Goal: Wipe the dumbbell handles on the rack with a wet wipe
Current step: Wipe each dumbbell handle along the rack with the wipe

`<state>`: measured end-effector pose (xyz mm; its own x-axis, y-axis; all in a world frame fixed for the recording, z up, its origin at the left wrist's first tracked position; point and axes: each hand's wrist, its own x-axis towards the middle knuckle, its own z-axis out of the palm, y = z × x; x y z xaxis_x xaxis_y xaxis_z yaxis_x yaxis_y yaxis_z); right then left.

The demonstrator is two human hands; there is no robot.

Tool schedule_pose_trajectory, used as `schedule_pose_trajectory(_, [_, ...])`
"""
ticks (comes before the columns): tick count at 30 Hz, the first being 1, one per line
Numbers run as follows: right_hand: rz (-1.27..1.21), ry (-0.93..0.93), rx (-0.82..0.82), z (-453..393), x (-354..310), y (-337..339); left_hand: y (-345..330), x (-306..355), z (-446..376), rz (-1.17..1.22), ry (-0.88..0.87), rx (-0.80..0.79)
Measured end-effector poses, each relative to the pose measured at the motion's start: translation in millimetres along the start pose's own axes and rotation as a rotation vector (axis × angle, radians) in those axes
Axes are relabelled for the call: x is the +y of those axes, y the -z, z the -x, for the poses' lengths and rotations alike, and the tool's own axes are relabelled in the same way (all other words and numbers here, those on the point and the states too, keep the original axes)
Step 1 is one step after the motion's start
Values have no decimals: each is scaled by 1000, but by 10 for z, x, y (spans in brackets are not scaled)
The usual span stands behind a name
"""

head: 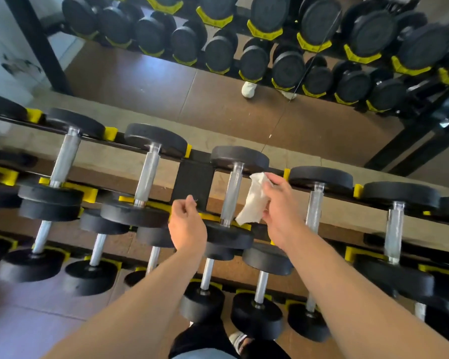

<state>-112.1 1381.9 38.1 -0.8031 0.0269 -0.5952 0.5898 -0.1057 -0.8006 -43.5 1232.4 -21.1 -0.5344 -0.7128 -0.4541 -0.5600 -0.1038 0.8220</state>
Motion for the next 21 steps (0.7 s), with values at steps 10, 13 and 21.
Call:
schedule_pose_trajectory(10, [1148, 804, -386, -283, 198, -169, -289, 27, 116, 41, 168, 275])
schedule_pose_trajectory(13, [1416, 661, -699, -408, 402, -121, -338, 9, 95, 33, 185, 345])
schedule_pose_trajectory(21, [1000, 358, -632, -288, 512, 401, -387, 40, 166, -42, 43, 428])
